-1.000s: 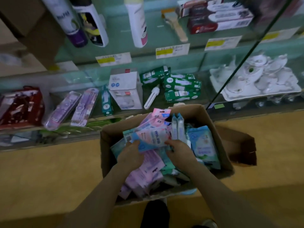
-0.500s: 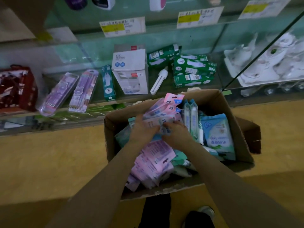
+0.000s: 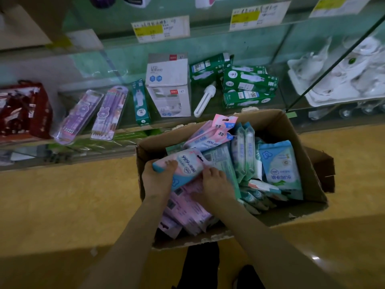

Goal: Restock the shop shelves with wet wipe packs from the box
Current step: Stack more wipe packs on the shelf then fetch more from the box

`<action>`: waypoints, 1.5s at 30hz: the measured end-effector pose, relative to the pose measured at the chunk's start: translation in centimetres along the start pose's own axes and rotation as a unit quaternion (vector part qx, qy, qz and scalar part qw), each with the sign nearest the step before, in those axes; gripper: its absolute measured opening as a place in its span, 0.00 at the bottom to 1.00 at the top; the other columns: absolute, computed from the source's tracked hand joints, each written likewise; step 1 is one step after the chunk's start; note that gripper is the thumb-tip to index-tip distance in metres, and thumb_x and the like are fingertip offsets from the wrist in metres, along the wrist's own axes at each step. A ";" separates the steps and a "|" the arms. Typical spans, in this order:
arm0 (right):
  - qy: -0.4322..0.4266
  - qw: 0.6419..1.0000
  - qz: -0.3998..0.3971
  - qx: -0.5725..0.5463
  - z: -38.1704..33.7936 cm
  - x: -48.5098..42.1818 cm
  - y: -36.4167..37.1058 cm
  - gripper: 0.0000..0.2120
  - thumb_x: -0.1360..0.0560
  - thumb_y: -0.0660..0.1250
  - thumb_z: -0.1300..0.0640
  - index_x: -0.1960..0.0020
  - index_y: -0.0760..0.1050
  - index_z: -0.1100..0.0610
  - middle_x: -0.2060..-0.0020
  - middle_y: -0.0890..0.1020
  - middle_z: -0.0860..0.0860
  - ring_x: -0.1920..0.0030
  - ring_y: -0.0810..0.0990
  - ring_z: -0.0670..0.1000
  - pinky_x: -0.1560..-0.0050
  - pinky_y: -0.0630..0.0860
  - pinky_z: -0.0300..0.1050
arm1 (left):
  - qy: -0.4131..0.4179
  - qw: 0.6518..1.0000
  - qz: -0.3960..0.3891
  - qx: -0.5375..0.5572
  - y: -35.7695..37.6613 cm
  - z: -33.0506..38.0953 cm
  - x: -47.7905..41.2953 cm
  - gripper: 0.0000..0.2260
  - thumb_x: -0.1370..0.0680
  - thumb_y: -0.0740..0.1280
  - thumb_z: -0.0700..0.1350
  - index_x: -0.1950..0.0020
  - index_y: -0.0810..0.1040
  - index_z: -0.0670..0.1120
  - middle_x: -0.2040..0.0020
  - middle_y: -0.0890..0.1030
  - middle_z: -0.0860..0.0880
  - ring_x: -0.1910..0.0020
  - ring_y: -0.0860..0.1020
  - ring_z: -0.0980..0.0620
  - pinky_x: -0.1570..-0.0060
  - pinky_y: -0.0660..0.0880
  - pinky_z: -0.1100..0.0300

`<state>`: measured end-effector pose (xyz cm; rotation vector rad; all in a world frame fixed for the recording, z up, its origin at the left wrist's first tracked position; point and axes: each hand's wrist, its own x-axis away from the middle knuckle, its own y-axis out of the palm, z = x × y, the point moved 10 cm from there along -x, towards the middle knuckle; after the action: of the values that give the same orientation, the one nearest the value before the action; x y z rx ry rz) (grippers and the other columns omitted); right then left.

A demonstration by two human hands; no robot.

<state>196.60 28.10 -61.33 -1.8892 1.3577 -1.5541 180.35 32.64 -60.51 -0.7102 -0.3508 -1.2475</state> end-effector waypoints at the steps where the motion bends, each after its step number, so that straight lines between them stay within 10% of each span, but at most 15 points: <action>1: 0.002 1.000 -0.007 0.027 -0.4 0.1 0.5 0.37 0.28 0.68 0.41 0.29 0.58 0.59 0.32 0.64 0.57 0.32 0.63 0.59 0.34 0.65 0.54 | 0.011 1.000 0.007 0.006 -0.3 0.0 0.2 0.18 0.25 0.72 0.44 0.38 0.72 0.42 0.48 0.79 0.44 0.52 0.80 0.47 0.61 0.77 0.57; 21: 0.077 0.990 0.029 0.110 5.5 1.0 -3.8 0.37 0.28 0.70 0.50 0.26 0.53 0.51 0.33 0.64 0.56 0.34 0.65 0.59 0.36 0.66 0.56 | -0.150 0.948 -0.276 -0.044 6.3 -1.9 3.1 0.15 0.27 0.67 0.34 0.40 0.77 0.41 0.47 0.83 0.41 0.55 0.82 0.43 0.58 0.78 0.55; 25: 0.102 0.992 0.027 -0.064 6.8 0.9 -5.1 0.25 0.25 0.65 0.48 0.32 0.65 0.56 0.39 0.72 0.57 0.40 0.73 0.59 0.44 0.71 0.51 | -0.118 0.951 -0.284 0.011 4.9 -1.2 3.6 0.16 0.26 0.66 0.33 0.39 0.76 0.43 0.44 0.82 0.40 0.48 0.81 0.40 0.48 0.78 0.48; 32: 0.198 0.801 -0.035 -0.565 10.1 2.7 -4.0 0.14 0.23 0.65 0.54 0.43 0.75 0.61 0.49 0.81 0.63 0.58 0.82 0.57 0.62 0.79 0.46 | -0.064 0.961 -0.266 0.042 3.6 0.7 3.2 0.25 0.25 0.64 0.29 0.31 0.68 0.46 0.41 0.79 0.41 0.46 0.80 0.41 0.53 0.78 0.48; 45: 0.137 0.749 0.056 -0.646 9.9 4.0 -6.9 0.10 0.26 0.70 0.59 0.45 0.78 0.58 0.54 0.85 0.57 0.56 0.85 0.56 0.55 0.82 0.52 | -0.051 0.965 -0.256 0.021 6.3 3.1 3.9 0.11 0.22 0.65 0.35 0.44 0.75 0.48 0.51 0.82 0.43 0.52 0.82 0.40 0.50 0.78 0.46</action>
<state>208.27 25.25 -57.30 -2.0596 3.1404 -0.7428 187.85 32.72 -57.74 -0.6697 -0.6745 -1.6882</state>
